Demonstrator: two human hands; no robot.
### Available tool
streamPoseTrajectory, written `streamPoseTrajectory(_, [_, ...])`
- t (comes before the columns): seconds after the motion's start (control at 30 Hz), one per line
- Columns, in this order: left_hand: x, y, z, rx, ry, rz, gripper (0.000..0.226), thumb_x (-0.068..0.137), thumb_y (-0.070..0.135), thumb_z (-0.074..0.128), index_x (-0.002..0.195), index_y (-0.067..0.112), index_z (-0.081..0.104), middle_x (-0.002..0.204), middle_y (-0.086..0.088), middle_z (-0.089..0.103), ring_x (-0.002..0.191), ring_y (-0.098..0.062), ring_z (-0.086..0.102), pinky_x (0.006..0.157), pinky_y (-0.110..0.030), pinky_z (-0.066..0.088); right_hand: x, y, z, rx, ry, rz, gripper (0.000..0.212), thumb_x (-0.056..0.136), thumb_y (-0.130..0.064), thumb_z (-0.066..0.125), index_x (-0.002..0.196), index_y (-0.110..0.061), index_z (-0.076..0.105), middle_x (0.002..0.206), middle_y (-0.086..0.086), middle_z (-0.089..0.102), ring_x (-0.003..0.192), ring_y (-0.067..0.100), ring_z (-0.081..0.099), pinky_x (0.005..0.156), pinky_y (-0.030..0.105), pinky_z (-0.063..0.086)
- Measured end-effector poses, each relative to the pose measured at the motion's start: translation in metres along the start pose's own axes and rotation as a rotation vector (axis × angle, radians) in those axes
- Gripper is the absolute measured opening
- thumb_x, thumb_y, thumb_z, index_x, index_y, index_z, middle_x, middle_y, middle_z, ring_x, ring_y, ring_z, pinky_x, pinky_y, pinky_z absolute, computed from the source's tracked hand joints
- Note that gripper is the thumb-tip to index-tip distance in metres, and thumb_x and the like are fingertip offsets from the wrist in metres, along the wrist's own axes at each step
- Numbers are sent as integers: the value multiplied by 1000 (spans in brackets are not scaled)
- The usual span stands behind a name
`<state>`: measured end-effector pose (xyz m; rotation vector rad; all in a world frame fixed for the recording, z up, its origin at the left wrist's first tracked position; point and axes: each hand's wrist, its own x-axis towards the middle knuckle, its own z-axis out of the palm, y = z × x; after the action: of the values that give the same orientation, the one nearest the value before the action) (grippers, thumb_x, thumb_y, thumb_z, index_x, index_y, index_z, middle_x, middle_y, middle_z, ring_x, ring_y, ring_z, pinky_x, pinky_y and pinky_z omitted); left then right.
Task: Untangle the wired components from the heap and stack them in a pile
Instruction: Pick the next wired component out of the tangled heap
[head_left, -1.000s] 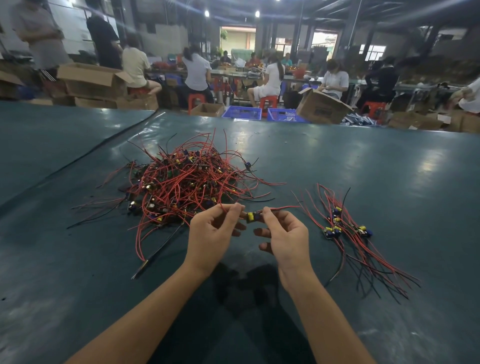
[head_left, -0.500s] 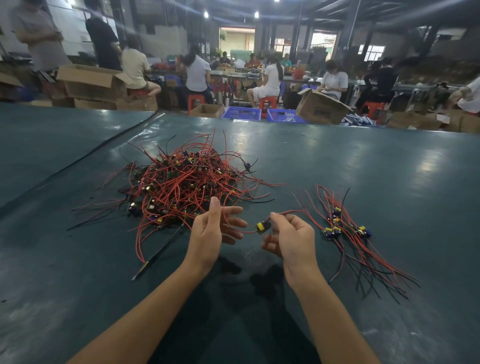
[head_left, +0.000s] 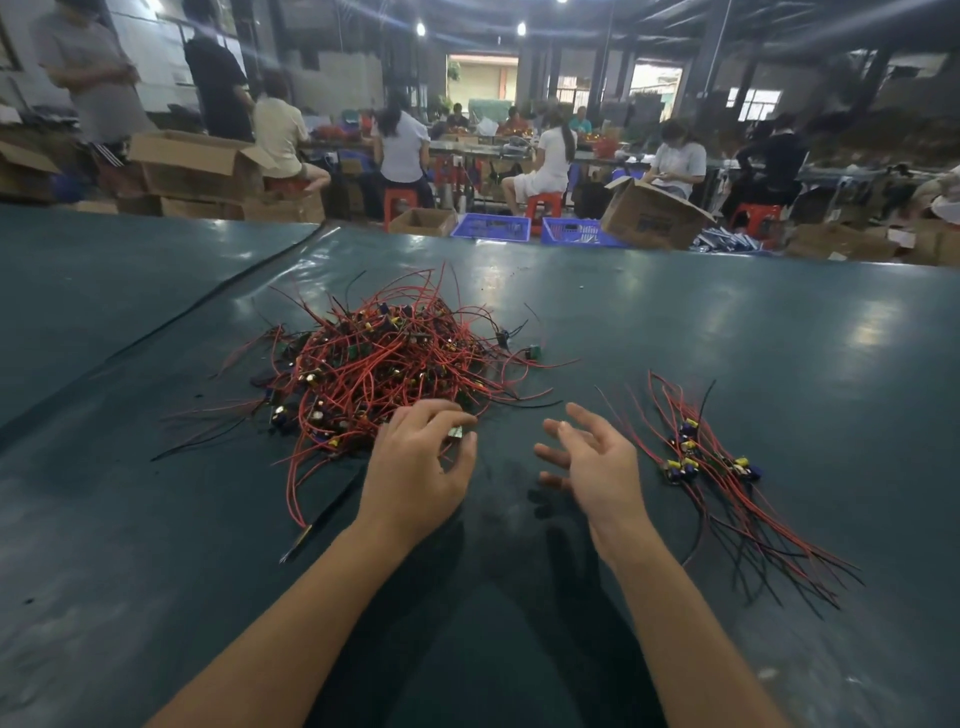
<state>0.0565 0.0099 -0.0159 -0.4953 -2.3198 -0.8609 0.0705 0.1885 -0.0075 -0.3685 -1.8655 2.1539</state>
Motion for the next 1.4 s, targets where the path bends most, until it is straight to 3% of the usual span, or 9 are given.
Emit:
streamPoseTrajectory(0.13, [6, -15, -8, 267, -45, -111, 41, 89, 29, 62, 128, 20, 59, 147, -11, 42, 136, -29, 35, 109, -46, 30, -8, -1, 4, -16, -30, 20, 17, 99, -8, 53, 111, -14, 62, 98, 4, 71, 68, 10, 70, 51, 25, 55])
streamPoseTrajectory(0.27, [8, -33, -11, 423, -255, -268, 54, 93, 37, 50, 145, 25, 40, 158, -9, 25, 145, -25, 18, 115, -45, 19, -15, 0, 3, -22, -17, 12, 14, 98, -8, 53, 101, -16, 65, 95, 6, 72, 63, 8, 69, 49, 25, 55])
streamPoseTrajectory(0.47, [13, -34, -19, 451, -206, -296, 49, 91, 33, 59, 137, 16, 52, 146, -11, 39, 127, -35, 36, 105, -43, 35, -22, -1, 5, -74, -41, -44, 13, 98, -9, 54, 100, -16, 65, 92, 5, 71, 61, 5, 67, 47, 23, 54])
streamPoseTrajectory(0.67, [15, -32, -22, 449, -264, -260, 33, 89, 28, 66, 120, 16, 67, 126, 0, 59, 117, -28, 39, 96, -36, 40, -24, -4, 5, -100, -42, -58, 14, 98, -10, 54, 98, -18, 64, 92, 4, 71, 64, 8, 67, 48, 24, 54])
streamPoseTrajectory(0.93, [13, -29, -22, 505, -156, -217, 21, 90, 42, 63, 100, 25, 68, 104, 4, 61, 106, -23, 47, 94, -38, 33, -25, -5, 4, -124, -39, -61, 14, 98, -10, 54, 98, -18, 65, 91, 4, 71, 62, 7, 67, 49, 24, 55])
streamPoseTrajectory(1.13, [12, -20, -19, 405, 65, -59, 13, 87, 30, 71, 81, 18, 74, 100, 3, 65, 98, -25, 55, 88, -38, 28, -25, -3, 5, -139, -47, -64, 14, 98, -11, 54, 98, -20, 65, 89, 2, 72, 65, 8, 68, 49, 23, 52])
streamPoseTrajectory(1.23, [13, -17, -19, 334, 113, -11, 11, 89, 26, 69, 84, 17, 70, 90, 4, 67, 87, -21, 58, 81, -34, 31, -25, -4, 5, -147, -50, -69, 15, 98, -11, 54, 97, -21, 66, 89, 1, 72, 65, 8, 68, 49, 23, 53])
streamPoseTrajectory(1.33, [12, -16, -18, 240, 61, -13, 7, 92, 25, 64, 90, 19, 67, 81, 6, 66, 75, -19, 61, 77, -32, 34, -25, -4, 4, -150, -50, -70, 15, 98, -11, 54, 96, -21, 65, 89, 1, 72, 65, 8, 68, 50, 23, 54])
streamPoseTrajectory(1.4, [12, -17, -16, 297, -46, -57, 14, 89, 34, 64, 97, 22, 66, 86, 6, 67, 85, -21, 60, 81, -37, 37, -25, -3, 4, -150, -49, -69, 15, 98, -11, 54, 97, -21, 65, 89, 2, 72, 65, 9, 69, 49, 24, 54])
